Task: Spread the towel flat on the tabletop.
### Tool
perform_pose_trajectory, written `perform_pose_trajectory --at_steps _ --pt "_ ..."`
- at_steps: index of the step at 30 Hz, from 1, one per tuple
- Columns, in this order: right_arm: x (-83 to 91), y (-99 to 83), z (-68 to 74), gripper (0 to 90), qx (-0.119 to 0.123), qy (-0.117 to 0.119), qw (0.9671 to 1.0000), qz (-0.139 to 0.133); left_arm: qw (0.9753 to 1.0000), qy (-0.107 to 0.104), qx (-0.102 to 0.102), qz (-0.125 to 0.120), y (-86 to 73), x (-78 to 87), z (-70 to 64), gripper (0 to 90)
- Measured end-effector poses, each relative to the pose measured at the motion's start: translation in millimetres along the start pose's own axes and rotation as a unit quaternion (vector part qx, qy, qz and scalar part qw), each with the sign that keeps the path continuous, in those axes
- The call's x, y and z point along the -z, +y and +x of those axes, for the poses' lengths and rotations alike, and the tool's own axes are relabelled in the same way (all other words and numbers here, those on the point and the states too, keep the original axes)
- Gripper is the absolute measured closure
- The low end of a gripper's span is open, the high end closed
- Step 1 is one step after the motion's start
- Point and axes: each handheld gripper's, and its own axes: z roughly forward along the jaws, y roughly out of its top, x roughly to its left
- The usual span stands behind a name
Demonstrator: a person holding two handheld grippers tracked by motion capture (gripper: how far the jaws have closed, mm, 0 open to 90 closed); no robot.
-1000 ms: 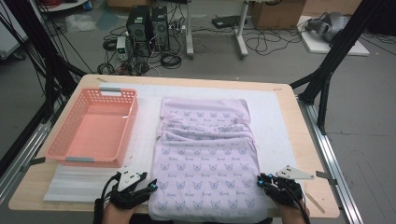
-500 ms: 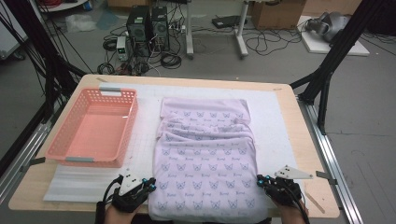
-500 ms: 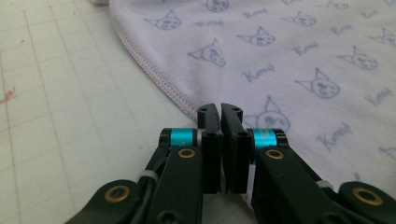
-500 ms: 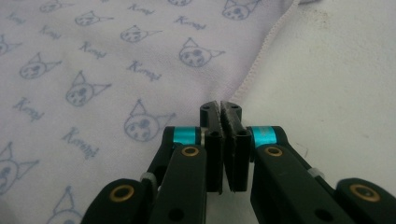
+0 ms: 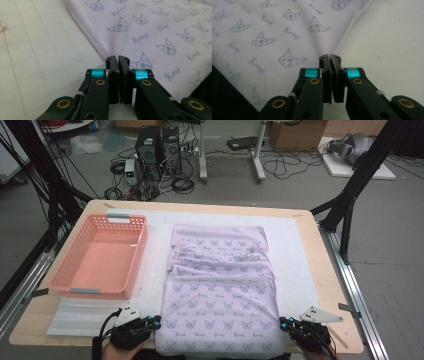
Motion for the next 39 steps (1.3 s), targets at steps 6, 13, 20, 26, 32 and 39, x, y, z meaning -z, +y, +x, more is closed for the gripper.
perform_pose_trajectory --at_steps 6,13,20,26,32,39 --pt "13.4 -8.5 8.6 88.7 0.015 0.010 0.9998 0.012 0.9997 -0.013 -0.008 0.019 -4.7 16.5 -6.7 87.1" --pt "25.5 -21.3 18.1 86.8 0.011 0.026 0.9991 0.032 0.9974 -0.030 -0.005 0.066 -17.5 24.8 -19.1 84.9" --pt "13.5 -9.5 13.1 64.9 -0.013 -0.009 0.9998 0.008 0.9996 0.005 0.012 -0.024 1.1 13.8 -10.3 48.7" --pt "-6.1 0.2 2.6 68.0 -0.035 -0.029 0.9990 0.004 0.9996 0.027 0.004 -0.006 12.3 -21.9 -0.3 51.9" --pt "-6.9 -0.9 0.9 88.5 -0.028 -0.014 0.9995 0.001 0.9983 0.043 -0.039 -0.008 7.3 -17.7 -4.5 87.3" --pt "6.9 -7.9 5.9 88.9 -0.018 0.001 0.9998 0.010 0.9990 0.023 -0.032 0.020 2.5 -1.2 -3.3 88.2"
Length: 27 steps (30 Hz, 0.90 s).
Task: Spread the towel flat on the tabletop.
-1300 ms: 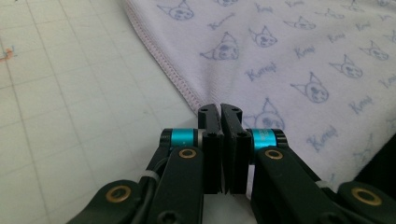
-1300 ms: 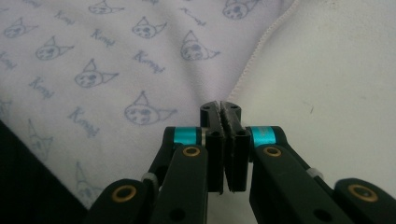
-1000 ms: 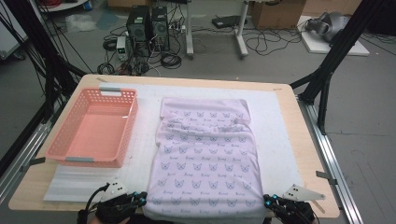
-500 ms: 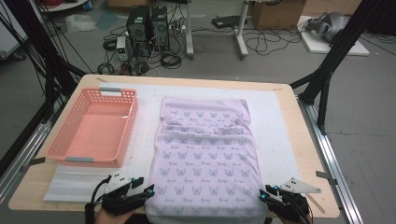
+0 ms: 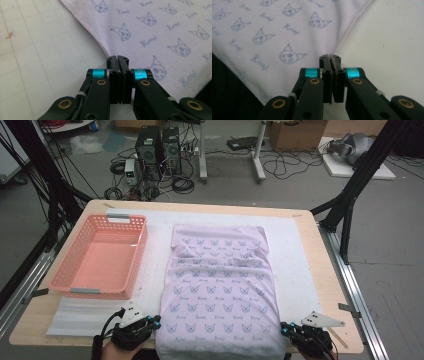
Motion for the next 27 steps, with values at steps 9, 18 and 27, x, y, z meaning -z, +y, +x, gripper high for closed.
perform_pose_trajectory --at_steps 9,18,27 --pt "25.4 -11.4 14.4 89.1 0.019 0.019 0.9996 0.009 0.9993 -0.030 0.005 0.022 -10.1 25.2 -4.9 88.3" --pt "33.8 -15.2 17.1 70.6 0.007 0.009 0.9999 0.004 0.9991 -0.017 0.017 -0.035 -4.9 29.0 -6.9 49.8" --pt "-19.1 18.9 2.7 69.6 -0.007 -0.031 0.9995 -0.009 0.9990 -0.001 0.028 -0.034 15.9 -20.0 10.6 50.5"
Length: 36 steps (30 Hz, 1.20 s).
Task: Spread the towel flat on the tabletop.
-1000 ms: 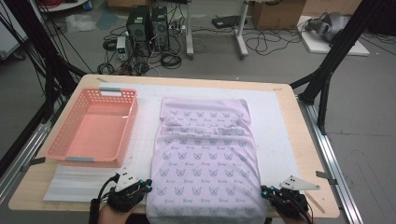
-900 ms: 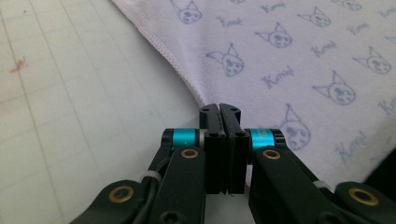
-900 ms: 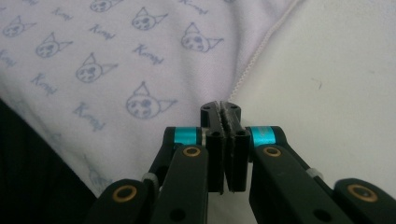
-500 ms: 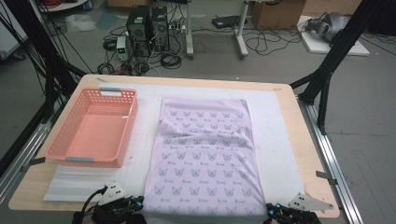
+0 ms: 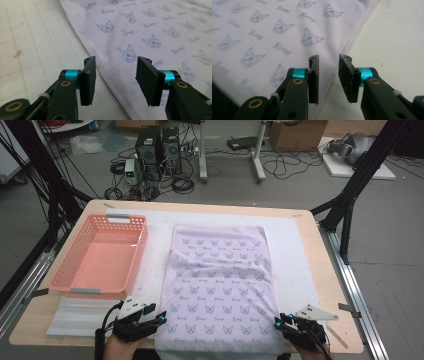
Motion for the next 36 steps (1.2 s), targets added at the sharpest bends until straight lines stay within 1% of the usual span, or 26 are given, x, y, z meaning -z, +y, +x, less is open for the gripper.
perform_pose_trajectory --at_steps 1,2,4,5,6,7,8,9,10,12,15,16,18,21,24,26,27,28,29,30,31,32,34,36 --pt "-3.6 1.3 -1.6 69.5 -0.001 -0.004 1.0000 0.003 1.0000 0.002 -0.002 0.005 -0.1 -3.8 0.3 50.7" --pt "-6.3 2.0 -3.5 69.0 -0.003 -0.011 0.9999 0.003 1.0000 0.001 -0.002 0.004 -0.5 -6.2 -0.1 50.7" --pt "-8.5 2.6 -6.6 71.0 -0.013 -0.009 0.9999 0.002 0.9998 0.008 -0.017 0.001 -1.2 -7.5 -2.0 53.3" --pt "-8.4 2.5 -7.0 73.3 -0.012 -0.010 0.9999 0.002 0.9996 0.014 -0.025 -0.002 -2.5 -7.5 -3.0 56.5" --pt "-8.5 2.1 -7.5 79.6 -0.009 -0.006 0.9999 0.001 0.9991 0.022 -0.034 -0.005 -4.2 -7.0 -3.6 61.5" --pt "-8.3 1.9 -7.3 87.2 -0.009 0.005 0.9999 0.002 0.9989 0.023 -0.040 -0.006 -5.3 -5.7 -2.8 69.3" --pt "-8.4 1.8 -6.2 87.4 -0.004 0.008 1.0000 0.002 0.9994 0.010 -0.033 -0.002 -5.3 -4.4 -1.5 81.9" --pt "-8.0 1.9 -5.5 87.9 0.000 0.006 1.0000 0.004 0.9994 0.013 -0.033 0.001 -5.2 -3.2 -3.0 86.5" --pt "-7.4 2.0 -5.8 88.2 0.003 0.007 1.0000 0.005 0.9991 0.014 -0.040 0.007 -4.9 -1.4 -4.6 87.0" --pt "-4.0 0.8 -5.7 88.5 0.005 0.010 0.9999 0.010 0.9990 0.005 -0.041 0.016 -6.2 2.9 -6.6 87.3" --pt "3.2 -3.1 -6.5 88.6 0.007 0.018 0.9998 0.010 0.9990 -0.004 -0.038 0.024 -8.8 9.7 -7.1 87.3" --pt "5.9 -4.4 -6.2 88.6 0.007 0.023 0.9997 0.008 0.9988 -0.007 -0.040 0.028 -9.0 11.8 -6.7 87.3" --pt "11.4 -6.9 -4.3 88.6 0.007 0.026 0.9996 0.011 0.9988 -0.012 -0.037 0.029 -9.8 16.3 -6.6 87.3" --pt "20.3 -11.0 -1.1 88.6 0.015 0.028 0.9994 0.011 0.9988 -0.021 -0.034 0.028 -10.9 24.2 -7.5 87.3" --pt "31.7 -15.6 3.0 88.6 0.017 0.034 0.9992 0.011 0.9983 -0.033 -0.034 0.033 -14.1 32.0 -9.5 87.3" --pt "38.1 -18.5 5.4 88.6 0.019 0.036 0.9991 0.012 0.9976 -0.044 -0.030 0.044 -16.6 34.3 -10.8 87.2" --pt "39.9 -19.9 6.1 88.5 0.021 0.036 0.9991 0.014 0.9969 -0.051 -0.029 0.052 -18.0 33.7 -11.4 86.6" --pt "39.5 -21.1 6.0 87.4 0.018 0.036 0.9989 0.022 0.9967 -0.051 -0.028 0.056 -19.0 31.5 -12.4 83.3" --pt "36.8 -21.7 4.3 82.8 0.014 0.039 0.9986 0.031 0.9968 -0.050 -0.027 0.056 -18.8 29.4 -12.0 70.9" --pt "34.1 -22.2 3.5 71.3 0.007 0.031 0.9989 0.034 0.9978 -0.042 -0.022 0.047 -17.8 28.3 -12.6 63.0" --pt "31.3 -22.2 1.6 67.3 -0.002 0.025 0.9991 0.033 0.9985 -0.029 -0.019 0.042 -15.5 27.2 -12.7 52.3" --pt "28.7 -21.4 -0.3 67.0 -0.006 0.026 0.9992 0.030 0.9991 -0.025 -0.015 0.032 -13.2 26.8 -11.3 45.6" --pt "24.4 -17.2 -1.9 64.7 -0.003 0.016 0.9996 0.022 0.9997 -0.021 -0.007 0.011 -7.8 25.8 -7.4 46.3" --pt "18.7 -11.1 -4.6 64.5 -0.008 0.011 0.9999 0.010 0.9998 -0.017 0.000 -0.003 -1.4 22.0 -3.5 46.3"
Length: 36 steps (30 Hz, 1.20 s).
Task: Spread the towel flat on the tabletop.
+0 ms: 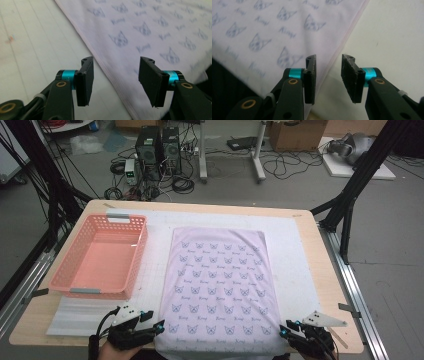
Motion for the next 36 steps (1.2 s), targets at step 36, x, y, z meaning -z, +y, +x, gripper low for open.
perform_pose_trajectory --at_steps 36 --pt "-55.9 76.6 -50.5 38.5 -0.002 -0.036 0.9962 -0.079 0.9900 -0.021 -0.026 -0.137 71.4 -62.9 35.4 20.8"
